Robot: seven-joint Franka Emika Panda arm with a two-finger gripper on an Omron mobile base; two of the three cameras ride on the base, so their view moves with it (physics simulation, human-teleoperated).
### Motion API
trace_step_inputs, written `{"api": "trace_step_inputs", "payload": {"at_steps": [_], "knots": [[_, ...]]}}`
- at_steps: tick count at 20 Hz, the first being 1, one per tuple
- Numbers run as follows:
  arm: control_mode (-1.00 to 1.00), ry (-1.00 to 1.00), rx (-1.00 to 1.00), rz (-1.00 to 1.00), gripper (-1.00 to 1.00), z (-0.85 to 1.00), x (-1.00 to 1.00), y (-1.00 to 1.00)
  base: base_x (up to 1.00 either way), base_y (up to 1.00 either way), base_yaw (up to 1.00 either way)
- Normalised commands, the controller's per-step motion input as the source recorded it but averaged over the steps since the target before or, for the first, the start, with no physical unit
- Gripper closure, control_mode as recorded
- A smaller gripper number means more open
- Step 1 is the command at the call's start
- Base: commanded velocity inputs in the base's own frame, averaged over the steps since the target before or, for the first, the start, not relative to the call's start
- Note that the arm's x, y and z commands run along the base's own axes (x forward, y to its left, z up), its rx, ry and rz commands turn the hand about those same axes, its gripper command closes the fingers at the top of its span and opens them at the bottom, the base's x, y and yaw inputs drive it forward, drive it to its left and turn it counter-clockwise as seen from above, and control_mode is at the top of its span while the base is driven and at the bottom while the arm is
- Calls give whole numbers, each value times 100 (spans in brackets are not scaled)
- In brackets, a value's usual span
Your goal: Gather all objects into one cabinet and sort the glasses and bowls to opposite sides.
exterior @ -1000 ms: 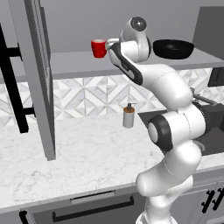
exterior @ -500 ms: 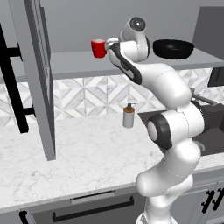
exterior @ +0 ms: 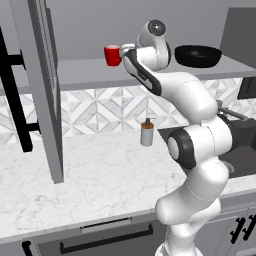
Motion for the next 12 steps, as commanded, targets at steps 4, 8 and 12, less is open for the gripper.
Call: {"api": "trace_step_inputs", "payload": {"at_steps": [4,8,12], "knots": [[-100,0,0,0,100,-34,6,0,0,0,0],[-100,0,0,0,-100,-35,0,0,0,0,0],[-100,0,0,0,-100,-26,0,0,0,0,0]]}}
